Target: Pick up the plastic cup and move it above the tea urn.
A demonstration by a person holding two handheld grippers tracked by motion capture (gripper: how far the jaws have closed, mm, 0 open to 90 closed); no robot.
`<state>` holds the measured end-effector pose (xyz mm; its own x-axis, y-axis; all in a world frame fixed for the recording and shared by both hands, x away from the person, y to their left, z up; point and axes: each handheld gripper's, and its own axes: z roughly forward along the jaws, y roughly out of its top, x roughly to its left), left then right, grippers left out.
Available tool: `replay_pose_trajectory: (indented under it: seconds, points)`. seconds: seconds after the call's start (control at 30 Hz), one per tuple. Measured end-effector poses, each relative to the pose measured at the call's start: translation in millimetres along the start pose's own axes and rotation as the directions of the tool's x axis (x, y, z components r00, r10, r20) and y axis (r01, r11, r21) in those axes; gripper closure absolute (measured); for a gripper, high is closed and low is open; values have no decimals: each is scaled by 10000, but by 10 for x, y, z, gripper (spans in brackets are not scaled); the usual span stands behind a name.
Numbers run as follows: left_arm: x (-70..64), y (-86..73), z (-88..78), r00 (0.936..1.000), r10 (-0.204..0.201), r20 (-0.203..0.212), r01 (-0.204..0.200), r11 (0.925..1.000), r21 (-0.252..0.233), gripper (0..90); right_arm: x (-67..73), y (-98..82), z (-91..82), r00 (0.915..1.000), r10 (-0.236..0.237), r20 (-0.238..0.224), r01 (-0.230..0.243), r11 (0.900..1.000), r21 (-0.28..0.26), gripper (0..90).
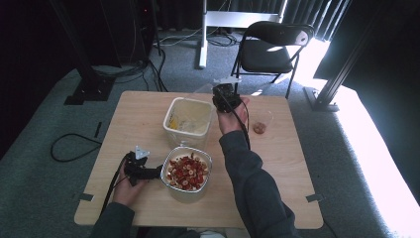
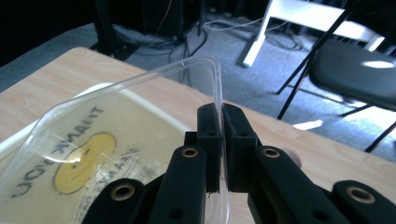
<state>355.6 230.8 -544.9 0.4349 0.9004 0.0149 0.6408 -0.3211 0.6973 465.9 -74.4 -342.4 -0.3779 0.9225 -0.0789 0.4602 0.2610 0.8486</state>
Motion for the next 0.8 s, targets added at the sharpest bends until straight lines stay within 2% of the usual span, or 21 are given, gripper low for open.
replay_pose_trajectory:
  seconds: [0.07,0.1,0.13,0.2,0.23,0.27,0.3,0.33,0.37,0.63,0.8]
  points:
    - [-1,0,1,10000,-16,0,16,10000,-18,95,-3,4,-8,9999,-1,121,3,9999,-103,868]
    - [-1,0,1,10000,-13,-2,13,10000,-15,95,3,25,-27,9987,-31,505,46,9995,-308,869]
    - [-2,0,2,10000,-24,0,24,10000,-29,95,3,25,-27,9987,-31,505,46,9995,-308,869]
    - [0,0,0,10000,-5,1,5,10000,-11,95,24,39,-36,9966,-124,811,162,9988,-471,861]
    - [-2,0,1,10000,-30,0,30,10000,-27,95,37,44,-44,9963,-94,857,145,9982,-588,797]
    - [-2,0,1,10000,-30,0,30,10000,-27,95,37,44,-44,9963,-94,857,145,9982,-588,797]
    - [-1,0,1,10000,-14,4,14,10000,-12,95,43,48,-57,9966,-56,825,120,9970,-770,713]
    - [0,0,0,10000,-3,6,3,10000,-1,95,40,52,-92,9991,45,430,0,9946,-1039,676]
    - [-1,-1,2,10000,-17,-7,17,10000,-29,95,44,56,-125,9990,-34,440,87,9927,-1200,658]
    - [-1,0,0,10000,-9,7,9,10000,-4,95,-20,12,-151,10000,-72,66,79,9934,-1144,589]
    - [-1,-1,2,10000,-14,2,14,10000,-23,95,-145,-129,-104,9996,123,-257,-147,9955,-935,524]
